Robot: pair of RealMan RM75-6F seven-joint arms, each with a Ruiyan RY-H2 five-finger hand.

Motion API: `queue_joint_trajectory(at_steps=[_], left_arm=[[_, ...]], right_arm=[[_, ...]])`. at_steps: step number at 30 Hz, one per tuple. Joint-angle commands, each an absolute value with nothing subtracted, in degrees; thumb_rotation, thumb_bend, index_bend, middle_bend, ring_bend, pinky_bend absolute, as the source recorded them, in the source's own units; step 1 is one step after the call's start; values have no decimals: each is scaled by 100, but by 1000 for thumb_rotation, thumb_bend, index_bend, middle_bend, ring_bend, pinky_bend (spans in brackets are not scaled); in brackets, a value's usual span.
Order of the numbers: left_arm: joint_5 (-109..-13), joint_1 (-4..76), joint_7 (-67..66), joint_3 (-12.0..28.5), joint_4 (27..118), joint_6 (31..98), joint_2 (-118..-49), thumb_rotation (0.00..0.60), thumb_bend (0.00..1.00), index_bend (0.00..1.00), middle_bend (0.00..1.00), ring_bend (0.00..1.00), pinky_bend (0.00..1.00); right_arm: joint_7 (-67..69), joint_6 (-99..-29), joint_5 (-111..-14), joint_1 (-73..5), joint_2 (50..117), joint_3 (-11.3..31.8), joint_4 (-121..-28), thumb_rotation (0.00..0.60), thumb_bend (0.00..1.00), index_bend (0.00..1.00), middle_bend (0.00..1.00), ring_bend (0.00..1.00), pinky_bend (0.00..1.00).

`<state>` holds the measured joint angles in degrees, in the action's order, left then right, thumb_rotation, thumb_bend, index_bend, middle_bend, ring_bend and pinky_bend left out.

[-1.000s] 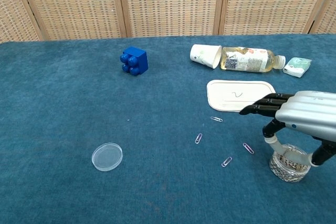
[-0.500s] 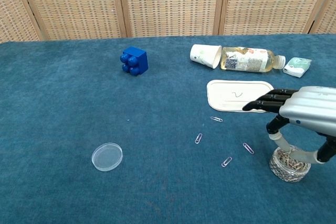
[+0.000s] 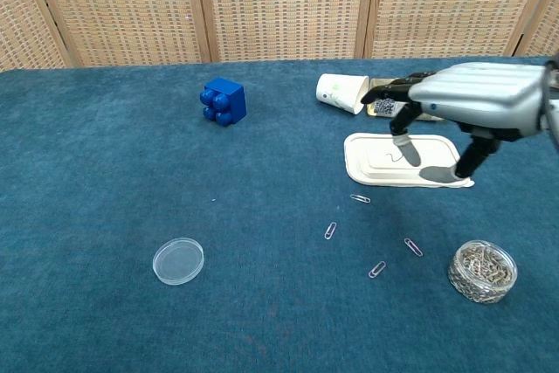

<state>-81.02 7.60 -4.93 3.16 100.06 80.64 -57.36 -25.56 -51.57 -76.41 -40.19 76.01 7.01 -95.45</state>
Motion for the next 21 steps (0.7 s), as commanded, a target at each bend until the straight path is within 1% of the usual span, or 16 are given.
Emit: queue_joint_trajectory(at_steps=[1, 4, 6, 9, 17, 21], left_arm=[[-8066, 769, -470, 332, 9991, 8042, -5735, 600, 15, 0, 0, 0, 0], [-7994, 788, -418, 359, 9963, 7992, -5723, 600, 15, 0, 0, 0, 0], [-7964, 797, -390, 372, 9950, 7970, -5717, 600, 15, 0, 0, 0, 0], [-7931, 808, -354, 385, 9939, 7942, -5708, 600, 15, 0, 0, 0, 0], [-7890, 828, -304, 397, 9925, 7890, -5693, 600, 15, 0, 0, 0, 0], [-7853, 837, -258, 416, 9913, 7869, -5677, 600, 15, 0, 0, 0, 0]], right_arm=[[-2861, -4853, -6960, -4352, 8091, 973, -9192, 600, 330, 563, 36, 0, 1], [-3136, -4721, -6503, -4547, 8421, 1010, -8916, 600, 294, 531, 36, 0, 1], [-3288, -4692, -6288, -4633, 8566, 1007, -8805, 600, 250, 501, 37, 0, 1], [-3478, -4669, -5978, -4757, 8772, 1008, -8656, 600, 224, 482, 29, 0, 1], [-3695, -4699, -5419, -5002, 9184, 1046, -8289, 600, 239, 474, 23, 0, 1], [-3740, -4628, -4890, -5143, 9420, 1105, -8016, 600, 248, 473, 23, 0, 1]])
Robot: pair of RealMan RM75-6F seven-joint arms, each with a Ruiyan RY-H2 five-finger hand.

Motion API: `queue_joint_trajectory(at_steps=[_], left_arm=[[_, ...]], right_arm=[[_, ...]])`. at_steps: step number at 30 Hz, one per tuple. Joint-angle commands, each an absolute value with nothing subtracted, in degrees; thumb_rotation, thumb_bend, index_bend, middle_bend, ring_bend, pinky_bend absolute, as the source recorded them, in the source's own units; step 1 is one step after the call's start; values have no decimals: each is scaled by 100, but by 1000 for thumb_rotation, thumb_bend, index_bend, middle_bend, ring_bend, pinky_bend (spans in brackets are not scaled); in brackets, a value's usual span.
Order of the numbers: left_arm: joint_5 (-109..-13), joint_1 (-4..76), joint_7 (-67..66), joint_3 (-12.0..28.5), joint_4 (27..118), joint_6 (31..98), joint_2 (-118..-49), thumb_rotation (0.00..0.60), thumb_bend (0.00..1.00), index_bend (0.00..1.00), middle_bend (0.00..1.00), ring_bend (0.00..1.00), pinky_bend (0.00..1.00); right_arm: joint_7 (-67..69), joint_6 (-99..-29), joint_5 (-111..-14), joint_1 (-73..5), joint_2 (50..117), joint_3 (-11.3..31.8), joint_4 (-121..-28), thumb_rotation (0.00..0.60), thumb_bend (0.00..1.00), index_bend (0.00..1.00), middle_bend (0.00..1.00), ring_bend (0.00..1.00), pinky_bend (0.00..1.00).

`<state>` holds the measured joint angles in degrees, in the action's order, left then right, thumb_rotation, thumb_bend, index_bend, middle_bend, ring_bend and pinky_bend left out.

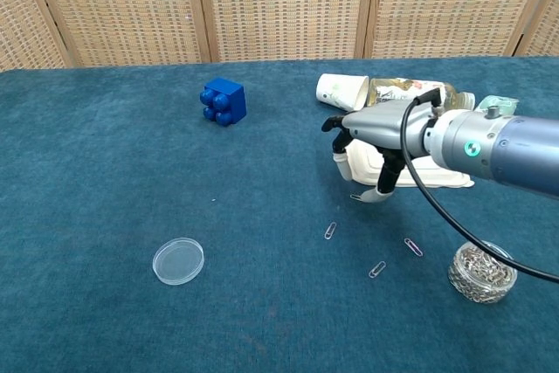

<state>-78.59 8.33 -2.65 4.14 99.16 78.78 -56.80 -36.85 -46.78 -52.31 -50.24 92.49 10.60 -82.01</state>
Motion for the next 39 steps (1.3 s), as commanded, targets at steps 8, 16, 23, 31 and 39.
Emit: queue_joint_trajectory(at_steps=[8, 16, 23, 31, 39], left_arm=[[-7826, 847, -219, 428, 9906, 7851, -5666, 600, 15, 0, 0, 0, 0], [-7775, 874, -232, 440, 9884, 7797, -5677, 600, 14, 0, 0, 0, 0], [-7746, 895, -256, 441, 9869, 7757, -5694, 600, 14, 0, 0, 0, 0], [-7733, 908, -289, 435, 9858, 7735, -5713, 600, 15, 0, 0, 0, 0], [-7723, 916, -336, 430, 9861, 7731, -5735, 600, 15, 0, 0, 0, 0]], right_arm=[[-3790, -4650, -4408, -5359, 9625, 1139, -7773, 600, 250, 473, 23, 0, 1], [-3772, -4608, -4188, -5489, 9748, 1066, -7559, 600, 285, 473, 22, 0, 1], [-3714, -4565, -4061, -5531, 9795, 988, -7472, 600, 293, 473, 22, 0, 1], [-3595, -4545, -4053, -5515, 9844, 892, -7322, 600, 293, 473, 22, 0, 1], [-3449, -4525, -4138, -5480, 9833, 825, -7250, 600, 300, 502, 22, 0, 1]])
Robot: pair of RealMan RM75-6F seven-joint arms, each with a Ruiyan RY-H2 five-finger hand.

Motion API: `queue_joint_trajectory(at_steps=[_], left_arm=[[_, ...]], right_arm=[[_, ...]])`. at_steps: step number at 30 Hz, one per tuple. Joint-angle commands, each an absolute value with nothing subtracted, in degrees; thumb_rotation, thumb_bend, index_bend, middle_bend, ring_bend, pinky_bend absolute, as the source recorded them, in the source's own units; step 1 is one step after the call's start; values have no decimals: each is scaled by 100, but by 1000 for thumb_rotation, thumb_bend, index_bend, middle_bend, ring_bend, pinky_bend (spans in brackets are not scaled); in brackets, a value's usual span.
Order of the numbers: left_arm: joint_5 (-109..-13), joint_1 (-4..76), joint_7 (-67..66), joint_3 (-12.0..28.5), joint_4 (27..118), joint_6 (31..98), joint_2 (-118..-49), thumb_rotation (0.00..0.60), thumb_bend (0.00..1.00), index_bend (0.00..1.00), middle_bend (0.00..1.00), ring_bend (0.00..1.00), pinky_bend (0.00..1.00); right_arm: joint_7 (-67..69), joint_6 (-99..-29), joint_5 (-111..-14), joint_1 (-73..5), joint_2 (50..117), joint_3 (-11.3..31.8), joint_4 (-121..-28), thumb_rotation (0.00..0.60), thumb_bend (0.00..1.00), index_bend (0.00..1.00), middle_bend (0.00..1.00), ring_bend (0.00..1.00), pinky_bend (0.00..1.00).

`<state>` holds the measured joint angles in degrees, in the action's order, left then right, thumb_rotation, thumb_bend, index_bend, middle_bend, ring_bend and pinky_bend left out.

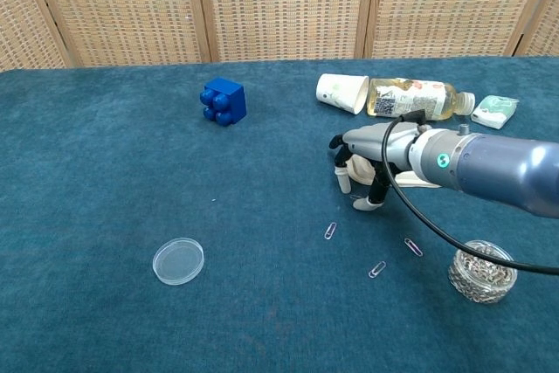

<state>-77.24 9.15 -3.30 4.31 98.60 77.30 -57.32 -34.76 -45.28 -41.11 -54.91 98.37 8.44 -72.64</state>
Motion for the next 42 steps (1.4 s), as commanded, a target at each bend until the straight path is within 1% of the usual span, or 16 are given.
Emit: queue_joint_trajectory(at_steps=[1, 10, 17, 20, 25, 28, 42], left_arm=[[-7723, 916, -340, 430, 9861, 7732, -5736, 600, 15, 0, 0, 0, 0], [-7731, 912, -333, 425, 9863, 7744, -5736, 600, 15, 0, 0, 0, 0], [-7746, 909, -334, 419, 9872, 7755, -5734, 600, 14, 0, 0, 0, 0], [-7744, 909, -332, 420, 9872, 7755, -5731, 600, 14, 0, 0, 0, 0], [-7745, 912, -329, 420, 9877, 7752, -5726, 600, 15, 0, 0, 0, 0], [-7742, 915, -329, 418, 9874, 7743, -5727, 600, 14, 0, 0, 0, 0], [-7762, 910, -330, 410, 9879, 7761, -5730, 600, 15, 0, 0, 0, 0]], right_arm=[[-3441, -4526, -4146, -5478, 9833, 820, -7247, 600, 303, 510, 22, 0, 1], [-3403, -4544, -4272, -5413, 9821, 671, -7197, 600, 361, 555, 22, 0, 1], [-3359, -4553, -4362, -5379, 9843, 628, -7141, 600, 382, 582, 22, 0, 1], [-3343, -4567, -4407, -5366, 9847, 620, -7123, 600, 406, 602, 20, 0, 1], [-3331, -4570, -4415, -5344, 9839, 618, -7084, 600, 479, 622, 19, 0, 1], [-3331, -4569, -4436, -5333, 9832, 608, -7065, 600, 498, 633, 19, 0, 1], [-3155, -4690, -4765, -5239, 9735, 653, -7164, 600, 498, 662, 31, 0, 5]])
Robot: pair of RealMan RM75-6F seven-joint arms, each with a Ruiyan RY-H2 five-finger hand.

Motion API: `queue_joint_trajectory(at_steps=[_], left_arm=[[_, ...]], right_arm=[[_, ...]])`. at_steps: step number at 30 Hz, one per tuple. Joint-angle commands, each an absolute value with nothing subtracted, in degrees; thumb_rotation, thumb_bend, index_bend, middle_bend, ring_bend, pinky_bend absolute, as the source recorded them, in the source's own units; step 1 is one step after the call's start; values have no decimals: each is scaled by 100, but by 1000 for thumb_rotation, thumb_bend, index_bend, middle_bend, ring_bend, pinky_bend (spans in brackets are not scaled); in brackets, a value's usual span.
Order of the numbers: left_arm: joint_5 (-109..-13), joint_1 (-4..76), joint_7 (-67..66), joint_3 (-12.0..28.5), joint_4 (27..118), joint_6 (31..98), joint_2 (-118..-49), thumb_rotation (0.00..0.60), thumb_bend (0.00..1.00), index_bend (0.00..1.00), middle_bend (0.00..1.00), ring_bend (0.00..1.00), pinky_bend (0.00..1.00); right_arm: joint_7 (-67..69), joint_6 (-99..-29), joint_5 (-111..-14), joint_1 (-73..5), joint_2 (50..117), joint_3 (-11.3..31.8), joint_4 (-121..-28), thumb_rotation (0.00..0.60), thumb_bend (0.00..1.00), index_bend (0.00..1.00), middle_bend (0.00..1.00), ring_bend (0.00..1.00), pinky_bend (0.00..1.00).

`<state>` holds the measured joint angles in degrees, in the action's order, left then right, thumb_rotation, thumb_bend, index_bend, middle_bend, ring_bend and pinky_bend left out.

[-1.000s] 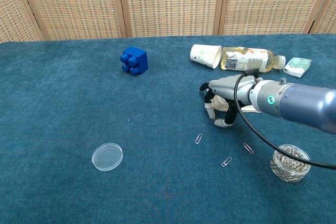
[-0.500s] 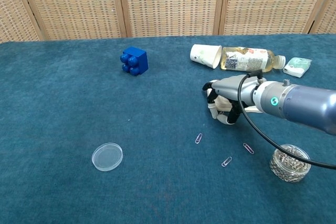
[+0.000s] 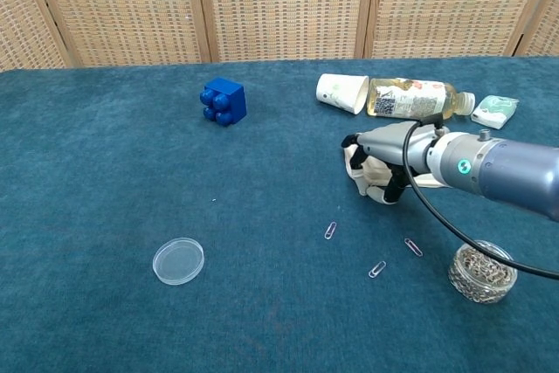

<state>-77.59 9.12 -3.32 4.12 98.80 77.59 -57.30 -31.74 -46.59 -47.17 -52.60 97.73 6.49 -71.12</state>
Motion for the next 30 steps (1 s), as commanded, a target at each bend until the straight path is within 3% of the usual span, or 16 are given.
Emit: queue_joint_trajectory(at_steps=[1, 13, 20, 30], left_arm=[[-7764, 910, -326, 410, 9879, 7764, -5729, 600, 15, 0, 0, 0, 0], [-7863, 880, -268, 384, 9912, 7828, -5694, 600, 14, 0, 0, 0, 0], [-7981, 847, -276, 344, 9964, 7903, -5679, 600, 15, 0, 0, 0, 0], [-8100, 800, -338, 303, 10027, 8007, -5681, 600, 15, 0, 0, 0, 0]], right_arm=[[-3148, -4718, -4804, -5225, 9705, 650, -7211, 600, 499, 663, 32, 0, 6], [-3009, -5197, -5581, -4835, 8592, 394, -8772, 600, 499, 665, 34, 0, 7], [-2783, -5616, -6457, -4329, 7639, -103, -9821, 600, 499, 665, 34, 0, 7], [-2290, -5858, -7460, -3772, 7199, -661, -9952, 600, 498, 665, 34, 0, 7]])
